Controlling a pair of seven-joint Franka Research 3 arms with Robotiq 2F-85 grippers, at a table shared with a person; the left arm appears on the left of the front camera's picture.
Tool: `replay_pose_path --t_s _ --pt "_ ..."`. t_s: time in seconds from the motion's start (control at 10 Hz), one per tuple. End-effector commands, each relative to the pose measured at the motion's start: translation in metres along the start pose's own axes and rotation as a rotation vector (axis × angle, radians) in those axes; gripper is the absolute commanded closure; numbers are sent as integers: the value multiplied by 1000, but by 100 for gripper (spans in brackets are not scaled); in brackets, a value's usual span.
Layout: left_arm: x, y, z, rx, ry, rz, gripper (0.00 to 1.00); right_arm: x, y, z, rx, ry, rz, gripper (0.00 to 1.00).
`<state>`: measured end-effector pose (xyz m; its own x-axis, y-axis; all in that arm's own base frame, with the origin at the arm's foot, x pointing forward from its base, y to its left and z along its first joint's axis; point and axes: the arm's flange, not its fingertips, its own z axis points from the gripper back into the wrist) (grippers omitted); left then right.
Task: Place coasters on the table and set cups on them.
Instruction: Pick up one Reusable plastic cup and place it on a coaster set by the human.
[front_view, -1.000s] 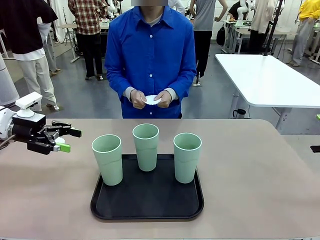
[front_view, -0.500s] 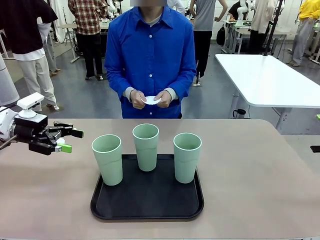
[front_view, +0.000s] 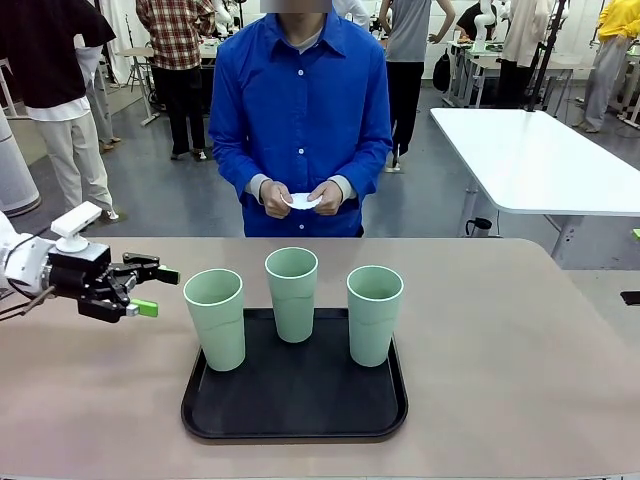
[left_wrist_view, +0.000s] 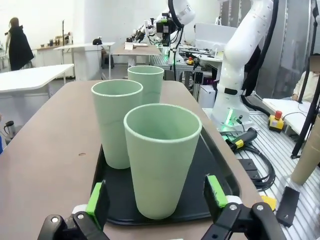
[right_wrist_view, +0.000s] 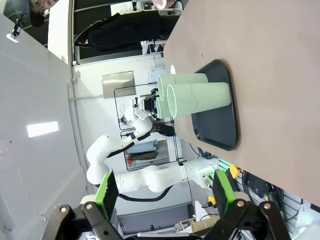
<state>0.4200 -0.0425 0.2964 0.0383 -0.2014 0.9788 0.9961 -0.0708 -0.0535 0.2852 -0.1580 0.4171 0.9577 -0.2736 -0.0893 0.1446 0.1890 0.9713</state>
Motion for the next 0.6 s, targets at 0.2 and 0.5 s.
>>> replay_pose_path --t_s 0.2,0.5 --pt "-29 20 -20 -62 -56 -52 0 2 1 0 17 -12 2 0" --pt "-40 24 -35 -99 -69 -29 0 2 1 0 17 -12 2 0"
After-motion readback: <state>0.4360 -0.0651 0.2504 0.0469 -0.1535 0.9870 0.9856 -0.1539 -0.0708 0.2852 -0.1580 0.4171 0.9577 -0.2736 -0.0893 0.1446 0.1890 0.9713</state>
